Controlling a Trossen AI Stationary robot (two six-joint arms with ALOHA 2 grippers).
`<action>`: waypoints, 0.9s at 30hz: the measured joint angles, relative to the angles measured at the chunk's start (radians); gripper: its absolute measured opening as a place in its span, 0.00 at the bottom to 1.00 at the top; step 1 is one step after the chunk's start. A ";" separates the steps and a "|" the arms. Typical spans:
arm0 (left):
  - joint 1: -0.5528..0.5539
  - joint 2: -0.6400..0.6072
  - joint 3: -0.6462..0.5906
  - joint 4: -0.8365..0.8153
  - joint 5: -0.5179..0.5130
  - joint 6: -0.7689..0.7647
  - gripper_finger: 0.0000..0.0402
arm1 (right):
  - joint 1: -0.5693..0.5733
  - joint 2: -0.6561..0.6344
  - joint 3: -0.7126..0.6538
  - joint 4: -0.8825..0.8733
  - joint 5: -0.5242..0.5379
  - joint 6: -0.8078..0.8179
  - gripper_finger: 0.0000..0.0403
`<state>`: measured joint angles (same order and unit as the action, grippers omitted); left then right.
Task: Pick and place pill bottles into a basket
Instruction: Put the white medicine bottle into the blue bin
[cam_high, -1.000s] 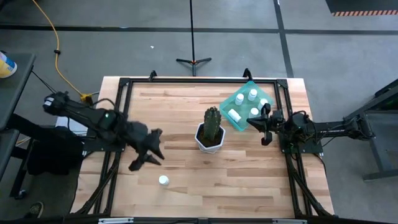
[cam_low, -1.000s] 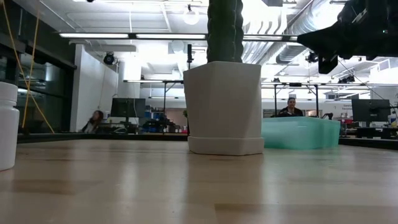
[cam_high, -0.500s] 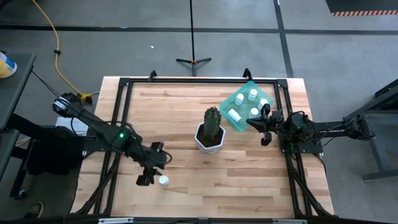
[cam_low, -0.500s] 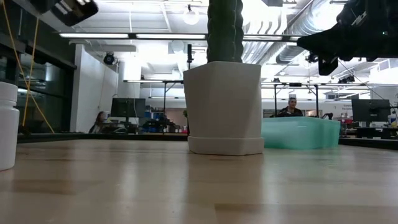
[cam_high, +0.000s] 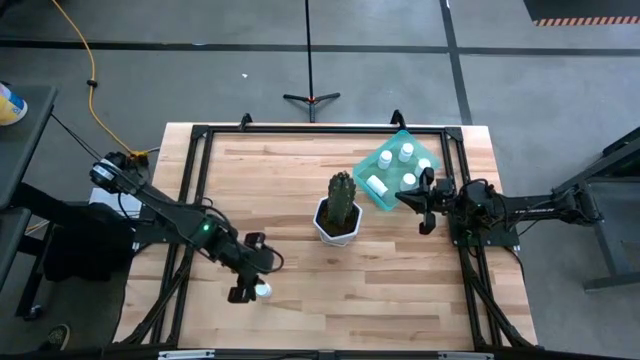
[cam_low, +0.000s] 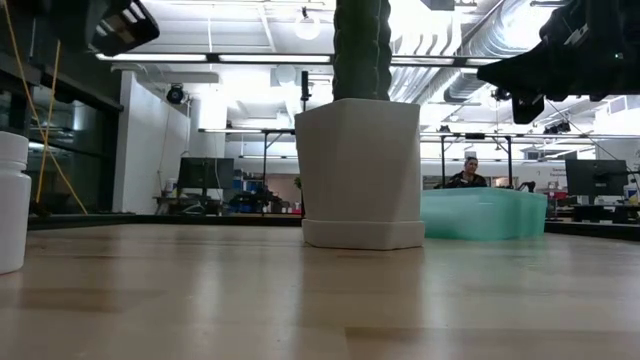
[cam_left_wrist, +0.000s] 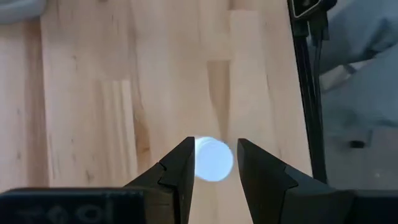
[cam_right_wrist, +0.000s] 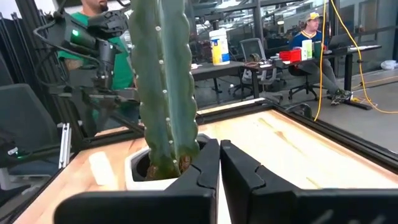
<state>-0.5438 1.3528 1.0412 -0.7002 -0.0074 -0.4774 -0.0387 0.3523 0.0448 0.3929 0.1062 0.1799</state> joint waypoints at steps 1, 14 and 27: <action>0.000 0.000 0.000 0.007 0.001 0.009 0.38 | 0.000 -0.001 0.000 -0.005 0.000 0.000 0.02; 0.000 0.088 0.000 0.027 0.058 0.037 0.73 | 0.000 0.000 0.000 -0.025 0.003 -0.004 0.01; 0.000 0.232 0.000 0.030 0.118 0.028 0.93 | 0.000 0.000 0.000 -0.036 0.012 -0.004 0.01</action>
<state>-0.5434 1.5848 1.0409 -0.6698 0.1105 -0.4496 -0.0387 0.3523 0.0452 0.3573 0.1185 0.1761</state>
